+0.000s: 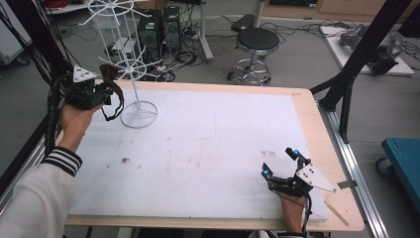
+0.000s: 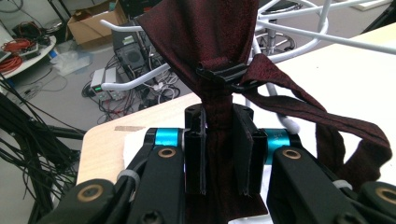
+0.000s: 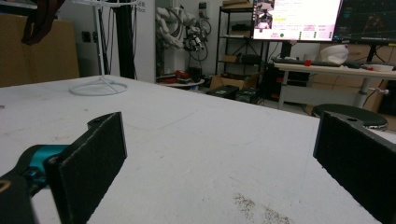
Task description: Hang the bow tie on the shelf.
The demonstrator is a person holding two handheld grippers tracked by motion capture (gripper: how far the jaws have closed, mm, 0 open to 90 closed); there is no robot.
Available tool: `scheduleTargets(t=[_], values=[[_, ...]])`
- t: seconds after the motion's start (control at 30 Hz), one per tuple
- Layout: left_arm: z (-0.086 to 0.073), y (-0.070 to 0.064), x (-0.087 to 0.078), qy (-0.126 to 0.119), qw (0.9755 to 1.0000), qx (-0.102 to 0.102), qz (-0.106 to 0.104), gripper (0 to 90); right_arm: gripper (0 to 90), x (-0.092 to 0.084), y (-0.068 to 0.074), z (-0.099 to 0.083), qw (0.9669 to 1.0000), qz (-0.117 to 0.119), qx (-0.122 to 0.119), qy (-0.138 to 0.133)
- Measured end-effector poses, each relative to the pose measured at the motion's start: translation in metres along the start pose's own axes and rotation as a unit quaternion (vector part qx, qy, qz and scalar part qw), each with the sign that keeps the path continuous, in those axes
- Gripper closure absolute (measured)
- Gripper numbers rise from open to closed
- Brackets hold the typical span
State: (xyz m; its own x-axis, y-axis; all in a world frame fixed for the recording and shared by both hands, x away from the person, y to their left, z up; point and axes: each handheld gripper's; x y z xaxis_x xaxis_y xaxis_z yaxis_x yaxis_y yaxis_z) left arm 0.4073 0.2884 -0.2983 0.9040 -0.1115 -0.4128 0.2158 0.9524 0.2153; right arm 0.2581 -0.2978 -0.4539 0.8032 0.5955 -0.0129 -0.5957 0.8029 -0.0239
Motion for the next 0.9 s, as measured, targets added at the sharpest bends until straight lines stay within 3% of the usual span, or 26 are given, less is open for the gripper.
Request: scheduleTargets(t=[0.3,0.63,0.9], values=[[-0.015,-0.002,0.007,0.010,0.9999,-0.011,0.001,75.7,1.9,0.000,0.000,0.000,1.0000,0.000,0.001,0.001],[-0.028,-0.002,0.009,0.026,0.9996,-0.003,0.001,75.6,1.9,0.000,0.001,0.000,1.0000,0.000,0.002,0.000],[-0.030,0.000,0.006,0.026,0.9996,-0.005,-0.005,73.7,1.9,0.000,0.000,0.000,1.0000,0.000,-0.002,0.000]])
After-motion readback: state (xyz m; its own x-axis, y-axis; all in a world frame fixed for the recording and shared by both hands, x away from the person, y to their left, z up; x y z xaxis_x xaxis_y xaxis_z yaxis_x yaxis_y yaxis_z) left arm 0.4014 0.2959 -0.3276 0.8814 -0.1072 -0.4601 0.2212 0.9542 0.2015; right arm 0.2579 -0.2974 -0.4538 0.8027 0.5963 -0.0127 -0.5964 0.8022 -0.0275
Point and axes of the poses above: each handheld gripper's, and its own axes: x roughly forward along the jaws, z roughly out of its top, y roughly to its left, and after that the axes turned 5 degrees about z, right-handed
